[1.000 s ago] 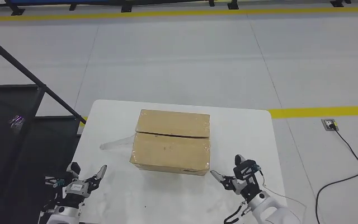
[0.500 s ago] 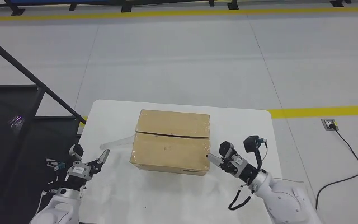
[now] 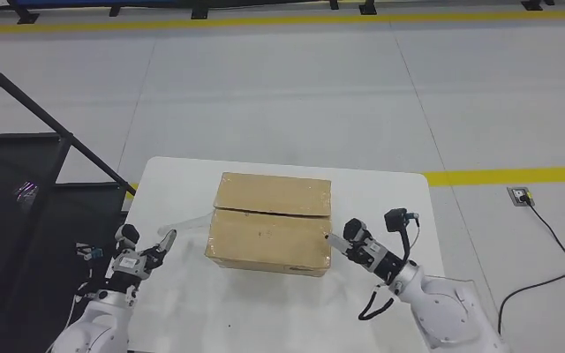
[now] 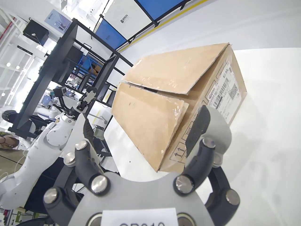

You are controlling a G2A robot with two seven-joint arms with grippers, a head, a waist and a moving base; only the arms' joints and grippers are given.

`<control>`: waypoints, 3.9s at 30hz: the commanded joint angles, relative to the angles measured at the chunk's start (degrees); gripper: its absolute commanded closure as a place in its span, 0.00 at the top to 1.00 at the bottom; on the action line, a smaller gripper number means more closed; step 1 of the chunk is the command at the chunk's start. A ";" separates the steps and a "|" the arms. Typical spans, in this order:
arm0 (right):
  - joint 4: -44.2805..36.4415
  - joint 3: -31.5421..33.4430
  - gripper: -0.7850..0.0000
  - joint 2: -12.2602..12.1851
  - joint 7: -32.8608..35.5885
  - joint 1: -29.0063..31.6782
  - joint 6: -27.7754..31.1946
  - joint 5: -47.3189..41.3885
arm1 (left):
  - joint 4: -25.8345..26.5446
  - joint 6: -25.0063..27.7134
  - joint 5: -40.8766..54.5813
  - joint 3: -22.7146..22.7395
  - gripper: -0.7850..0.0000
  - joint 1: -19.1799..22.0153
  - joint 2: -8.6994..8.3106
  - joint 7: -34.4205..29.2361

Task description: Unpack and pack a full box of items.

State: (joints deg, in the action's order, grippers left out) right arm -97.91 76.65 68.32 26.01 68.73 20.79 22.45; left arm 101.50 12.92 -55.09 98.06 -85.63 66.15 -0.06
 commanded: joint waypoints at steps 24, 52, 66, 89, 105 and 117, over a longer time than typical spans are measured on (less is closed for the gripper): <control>19.83 -3.34 1.00 0.04 25.04 -13.31 16.81 -36.30 | -2.45 3.49 18.34 0.51 1.00 4.31 -0.16 -12.55; 9.38 -10.70 1.00 -5.16 47.46 -10.48 9.93 -32.64 | -2.35 27.36 11.79 0.45 1.00 2.42 -2.88 -29.72; 11.19 -11.00 1.00 -3.86 31.88 -12.94 9.73 -45.87 | -5.30 25.94 5.13 -2.53 1.00 3.52 -3.33 -28.10; 26.19 -18.34 1.00 -0.51 17.19 -21.57 -2.96 -47.74 | -5.27 23.50 1.94 -4.13 1.00 2.17 -3.59 -24.80; 31.72 -23.17 1.00 3.63 -3.28 -32.14 -1.52 -35.35 | -5.43 23.11 2.81 -5.18 1.00 1.52 -4.10 -24.34; 46.64 -29.66 1.00 8.79 -16.10 -44.06 -7.36 -26.48 | -6.84 23.21 3.85 -5.10 1.00 0.98 -4.48 -22.98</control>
State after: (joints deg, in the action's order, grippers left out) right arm -52.83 47.51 76.65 10.39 25.54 13.60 -4.24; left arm 94.74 36.19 -51.38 92.85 -84.62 61.71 -23.12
